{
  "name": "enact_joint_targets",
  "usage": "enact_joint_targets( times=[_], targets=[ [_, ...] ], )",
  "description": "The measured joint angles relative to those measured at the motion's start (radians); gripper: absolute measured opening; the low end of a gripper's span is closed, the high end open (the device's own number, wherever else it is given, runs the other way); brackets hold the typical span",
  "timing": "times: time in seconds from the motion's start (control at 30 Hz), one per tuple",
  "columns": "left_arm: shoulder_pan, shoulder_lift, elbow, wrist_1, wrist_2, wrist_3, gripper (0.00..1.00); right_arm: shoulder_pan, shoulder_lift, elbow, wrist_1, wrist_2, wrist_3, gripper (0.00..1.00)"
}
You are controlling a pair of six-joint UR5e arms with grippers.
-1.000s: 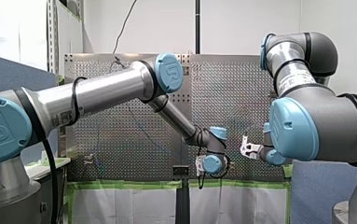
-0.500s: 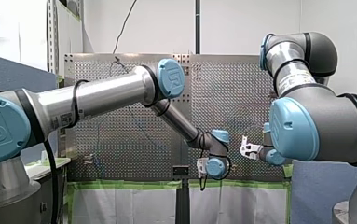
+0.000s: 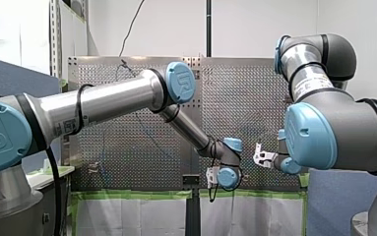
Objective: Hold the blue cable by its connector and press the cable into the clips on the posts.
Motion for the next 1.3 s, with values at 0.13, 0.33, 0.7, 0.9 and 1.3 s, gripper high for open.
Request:
enact_joint_targets(
  times=[0.13,0.33,0.7,0.9,1.3],
  targets=[
    [0.0,0.0,0.0,-0.004,-0.005,0.003,1.0,0.0,0.0,0.0,0.0,0.0,0.0,0.0],
    [0.0,0.0,0.0,-0.005,-0.013,0.009,1.0,0.0,0.0,0.0,0.0,0.0,-0.001,0.0],
    [0.001,0.0,0.0,-0.007,-0.018,0.011,1.0,0.0,0.001,0.0,0.0,0.0,-0.001,0.0],
    [0.003,0.0,-0.001,-0.008,-0.018,0.012,1.0,-0.001,0.001,0.0,0.0,0.0,-0.002,0.0],
    [0.009,0.001,-0.023,-0.008,-0.032,0.009,1.0,-0.003,0.003,0.018,0.007,0.001,-0.017,0.0]
  ],
)
